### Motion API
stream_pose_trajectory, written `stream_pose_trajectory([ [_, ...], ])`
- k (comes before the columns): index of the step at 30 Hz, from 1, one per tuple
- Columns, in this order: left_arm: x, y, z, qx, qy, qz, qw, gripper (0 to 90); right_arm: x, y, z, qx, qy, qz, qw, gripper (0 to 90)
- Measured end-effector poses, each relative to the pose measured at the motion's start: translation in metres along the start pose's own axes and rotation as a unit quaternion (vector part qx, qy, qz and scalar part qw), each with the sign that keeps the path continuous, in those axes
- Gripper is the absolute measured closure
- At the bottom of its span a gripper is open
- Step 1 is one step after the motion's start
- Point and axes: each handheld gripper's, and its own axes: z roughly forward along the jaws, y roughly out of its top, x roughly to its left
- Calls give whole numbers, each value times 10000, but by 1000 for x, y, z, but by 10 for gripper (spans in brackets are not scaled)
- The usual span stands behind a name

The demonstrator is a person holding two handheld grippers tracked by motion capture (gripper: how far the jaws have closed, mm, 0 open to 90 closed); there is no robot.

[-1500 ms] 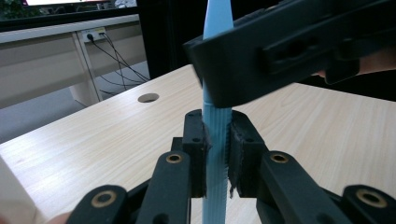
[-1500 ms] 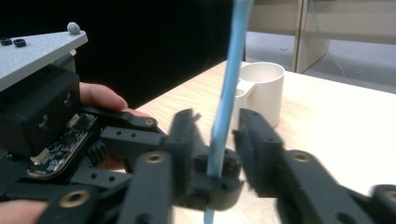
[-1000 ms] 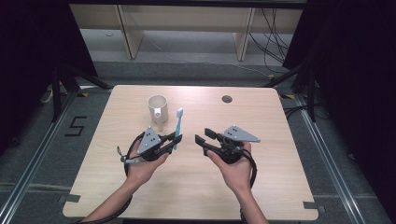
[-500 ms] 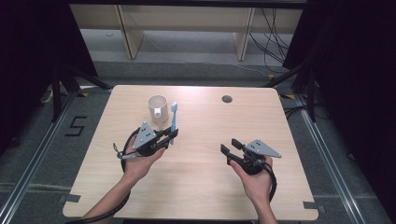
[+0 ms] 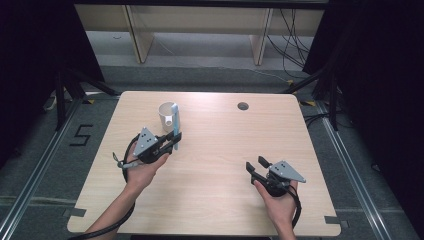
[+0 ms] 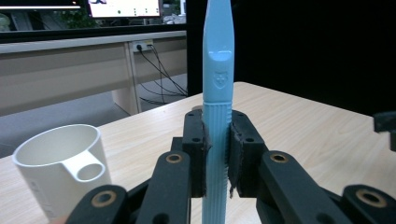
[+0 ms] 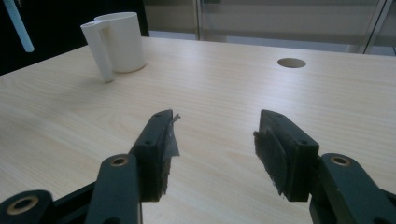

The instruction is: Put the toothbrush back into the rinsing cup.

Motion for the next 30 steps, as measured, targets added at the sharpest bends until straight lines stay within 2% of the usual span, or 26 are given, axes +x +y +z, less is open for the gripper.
stream_pose_trajectory([
  [2, 3, 1, 0, -47, 64, -12, 10000, 784, -1, -3, -1, 22, -31, 1, 10000, 469],
  [3, 5, 2, 0, -61, 93, -26, 9999, 784, -3, -5, -1, 3, -48, -119, 9999, 469],
  [4, 7, 2, 1, -93, 115, -25, 9999, 784, -2, -7, -1, 2, 9, -6, 10000, 469],
  [5, 8, 3, 1, -113, 135, -17, 9998, 784, -2, -8, -3, 37, -66, -23, 10000, 468],
  [6, 10, 4, 2, -128, 155, -20, 9998, 784, -4, -8, -3, 18, -128, -162, 9998, 467],
  [7, 12, 4, 2, -145, 178, -14, 9997, 784, -3, -10, -3, 7, -58, 33, 10000, 465],
  [11, 18, 7, 4, -212, 249, -35, 9995, 784, -5, -13, -4, -49, -104, -33, 9999, 461],
  [14, 23, 8, 5, -244, 299, -46, 9992, 783, -1, -14, -7, 21, -229, 74, 9997, 454],
  [15, 24, 8, 5, -242, 320, -40, 9992, 784, -2, -14, -7, 76, -189, 58, 9998, 451],
  [16, 26, 9, 6, -260, 336, -44, 9991, 784, -6, -14, -6, -21, -216, -228, 9995, 449],
  [20, 29, 12, 7, -347, 383, -29, 9987, 784, -6, -15, -6, 3, -219, -221, 9995, 446],
  [23, 32, 13, 9, -395, 430, -25, 9983, 784, -4, -15, -7, 44, -142, -58, 9999, 446],
  [24, 32, 14, 11, -423, 439, -84, 9981, 784, -5, -15, -7, -1, -195, -167, 9997, 446],
  [25, 33, 14, 11, -410, 450, -68, 9981, 784, -3, -15, -7, 36, -183, -58, 9998, 446],
  [28, 35, 15, 13, -443, 485, -72, 9978, 784, -4, -15, -7, 25, -103, -40, 9999, 446],
  [29, 36, 15, 14, -450, 499, -76, 9977, 784, -5, -15, -7, 9, -172, -155, 9997, 446],
  [30, 37, 16, 14, -458, 512, -76, 9976, 784, -5, -15, -7, 5, -199, -168, 9997, 447],
])
